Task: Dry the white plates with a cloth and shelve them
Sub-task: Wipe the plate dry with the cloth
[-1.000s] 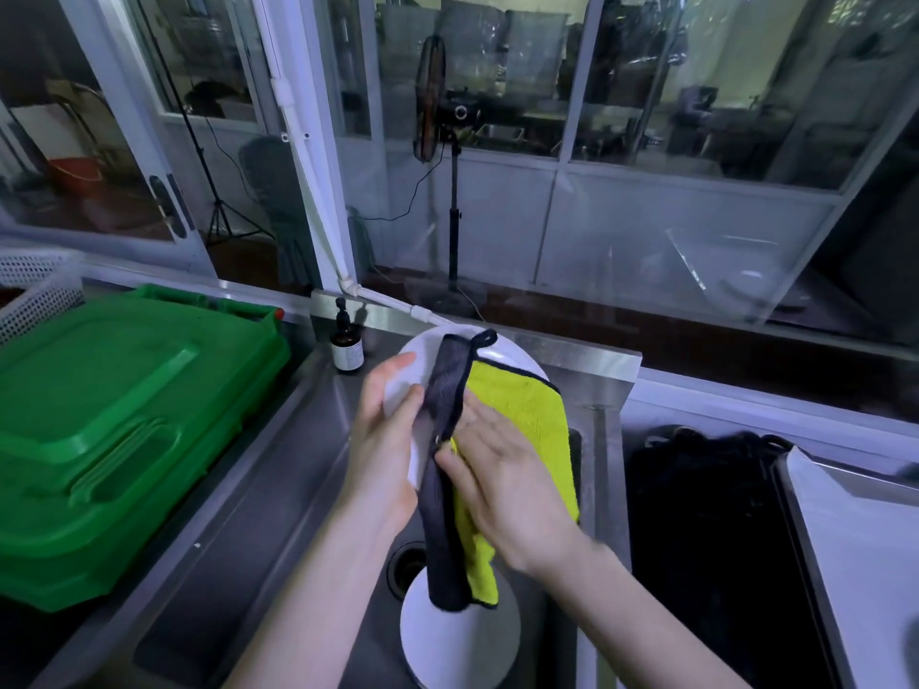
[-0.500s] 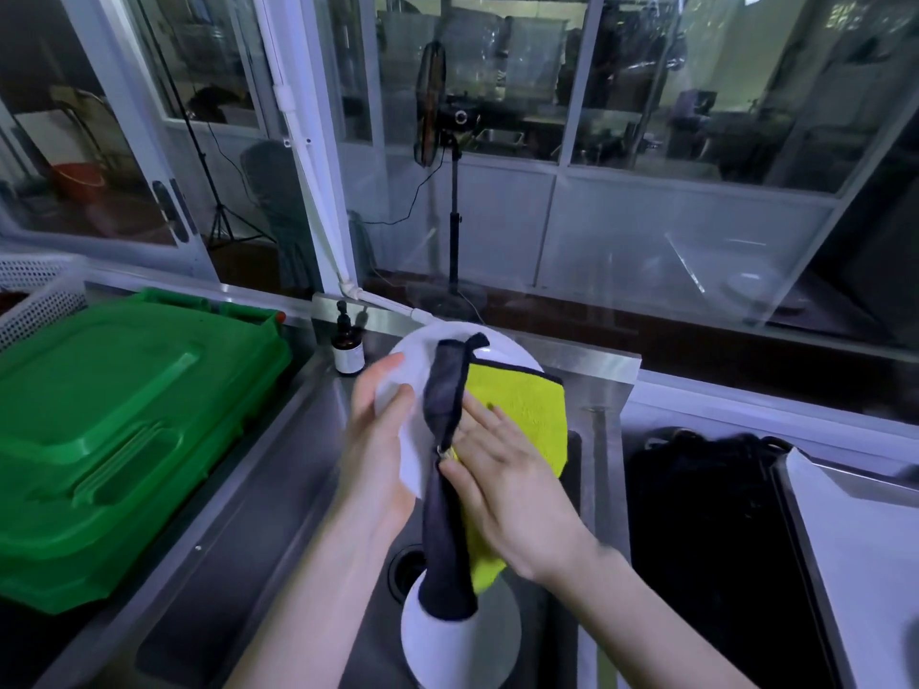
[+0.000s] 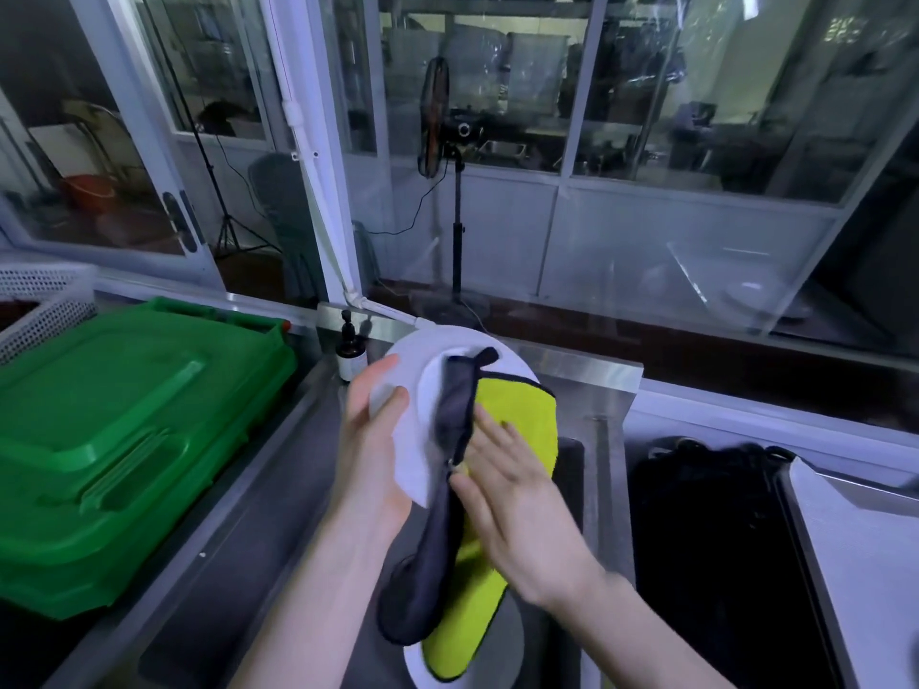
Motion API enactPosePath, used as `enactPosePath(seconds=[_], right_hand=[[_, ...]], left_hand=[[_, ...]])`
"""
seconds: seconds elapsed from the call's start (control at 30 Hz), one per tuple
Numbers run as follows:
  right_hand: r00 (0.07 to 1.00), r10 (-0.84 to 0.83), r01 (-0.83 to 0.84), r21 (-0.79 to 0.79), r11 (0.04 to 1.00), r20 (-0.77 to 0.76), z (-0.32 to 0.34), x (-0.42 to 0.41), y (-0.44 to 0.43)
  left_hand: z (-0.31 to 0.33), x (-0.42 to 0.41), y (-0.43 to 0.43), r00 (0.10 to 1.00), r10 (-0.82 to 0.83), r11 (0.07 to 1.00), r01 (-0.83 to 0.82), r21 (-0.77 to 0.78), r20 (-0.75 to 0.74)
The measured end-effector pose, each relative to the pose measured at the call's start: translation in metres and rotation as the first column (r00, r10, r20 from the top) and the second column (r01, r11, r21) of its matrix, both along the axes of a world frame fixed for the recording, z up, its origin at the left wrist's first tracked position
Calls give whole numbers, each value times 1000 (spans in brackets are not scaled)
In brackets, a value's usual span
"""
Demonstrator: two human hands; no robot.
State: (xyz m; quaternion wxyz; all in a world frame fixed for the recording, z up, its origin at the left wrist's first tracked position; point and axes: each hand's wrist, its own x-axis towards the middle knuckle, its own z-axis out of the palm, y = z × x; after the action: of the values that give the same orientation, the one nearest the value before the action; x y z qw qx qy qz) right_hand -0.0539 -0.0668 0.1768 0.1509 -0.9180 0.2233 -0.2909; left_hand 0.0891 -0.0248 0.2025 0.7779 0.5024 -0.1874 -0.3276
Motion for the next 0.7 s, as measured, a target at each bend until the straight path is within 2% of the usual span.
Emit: enactPosePath(seconds=[0.1, 0.23, 0.3, 0.37, 0.43, 0.53, 0.63, 0.7], right_hand=[[999, -19, 17, -34, 999, -50, 10, 12, -8], [976, -208, 207, -18, 978, -68, 26, 21, -46], [950, -311, 309, 86, 947, 9, 27, 16, -60], [927, -361, 330, 235, 914, 102, 27, 9, -65], [940, -310, 270, 245, 931, 140, 30, 8, -61], [995, -69, 68, 18, 998, 78, 29, 17, -46], [997, 80, -80, -73, 994, -9, 26, 24, -28], [996, 78, -85, -145, 986, -53, 26, 24, -29]], left_hand=[[-5, -9, -2, 997, -45, 998, 43, 40, 56], [-5, -11, 4, 995, -70, 996, 65, 67, 65], [-1, -9, 8, 992, -93, 994, 88, 63, 81], [3, -7, 11, 984, -129, 991, 123, 53, 124], [5, -5, 10, 973, -144, 989, 137, 47, 180], [7, -7, 2, 949, -165, 986, 161, 37, 268], [1, -6, -2, 963, -173, 985, 168, 42, 205], [-2, -5, -1, 972, -165, 986, 156, 63, 167]])
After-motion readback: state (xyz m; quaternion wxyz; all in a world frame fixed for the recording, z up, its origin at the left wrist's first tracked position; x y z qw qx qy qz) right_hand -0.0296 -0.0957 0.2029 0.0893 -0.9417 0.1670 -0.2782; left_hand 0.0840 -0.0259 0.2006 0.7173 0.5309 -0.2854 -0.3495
